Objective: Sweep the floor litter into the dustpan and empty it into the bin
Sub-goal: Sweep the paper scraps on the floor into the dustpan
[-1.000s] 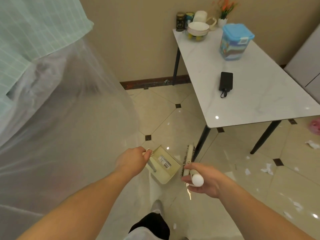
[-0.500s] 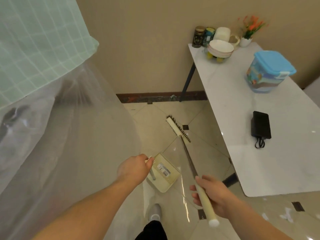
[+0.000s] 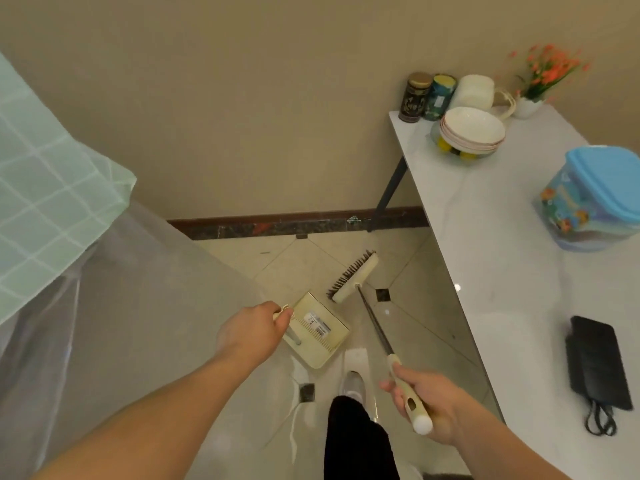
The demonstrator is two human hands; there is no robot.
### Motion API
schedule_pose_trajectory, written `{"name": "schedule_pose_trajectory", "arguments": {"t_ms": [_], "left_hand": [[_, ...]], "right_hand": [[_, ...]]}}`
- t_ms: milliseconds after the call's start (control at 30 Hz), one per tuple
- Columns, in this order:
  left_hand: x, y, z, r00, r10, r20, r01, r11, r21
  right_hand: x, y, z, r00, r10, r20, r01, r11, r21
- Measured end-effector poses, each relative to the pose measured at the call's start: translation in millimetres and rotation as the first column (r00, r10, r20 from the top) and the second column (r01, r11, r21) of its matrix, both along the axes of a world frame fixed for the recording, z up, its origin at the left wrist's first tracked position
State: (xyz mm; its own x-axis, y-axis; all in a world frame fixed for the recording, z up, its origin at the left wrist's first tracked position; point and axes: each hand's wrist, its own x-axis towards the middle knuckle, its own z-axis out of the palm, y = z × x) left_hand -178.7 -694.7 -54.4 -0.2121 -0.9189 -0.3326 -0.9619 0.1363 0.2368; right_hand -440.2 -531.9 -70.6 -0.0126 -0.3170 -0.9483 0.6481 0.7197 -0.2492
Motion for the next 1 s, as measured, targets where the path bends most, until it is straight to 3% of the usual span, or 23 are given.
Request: {"name": "schedule_pose_trajectory", "arguments": {"t_ms": [133, 367, 567, 800, 1000], "left_hand": [[-31, -79, -6, 0.999, -0.001, 0.050, 0.002, 1.000, -0.012], [-79, -208, -15, 0.992, -0.038, 0.122, 0.042, 0.999, -0.032], [-93, -299, -41, 0.992, -0.090, 0.093, 0.089, 0.996, 0.011], [-85, -410, -95, 0.977, -0.188, 0.100, 0.179, 0.979, 0.094], [-70, -469, -127, 0.972, -0.210, 0.109, 0.191, 0.969, 0.159]], "right_hand": [[-38, -99, -28, 0.957, 0.163, -0.238, -0.135, 0.982, 0.131], [-71, -237, -62, 0.934, 0.235, -0.270, -0.232, 0.972, 0.045], [-93, -357, -84, 0.911, 0.231, -0.343, -0.237, 0.971, 0.025], [-75, -486, -149, 0.929, 0.147, -0.340, -0.122, 0.988, 0.096], [-42, -526, -176, 0.930, 0.212, -0.299, -0.127, 0.952, 0.279]]}}
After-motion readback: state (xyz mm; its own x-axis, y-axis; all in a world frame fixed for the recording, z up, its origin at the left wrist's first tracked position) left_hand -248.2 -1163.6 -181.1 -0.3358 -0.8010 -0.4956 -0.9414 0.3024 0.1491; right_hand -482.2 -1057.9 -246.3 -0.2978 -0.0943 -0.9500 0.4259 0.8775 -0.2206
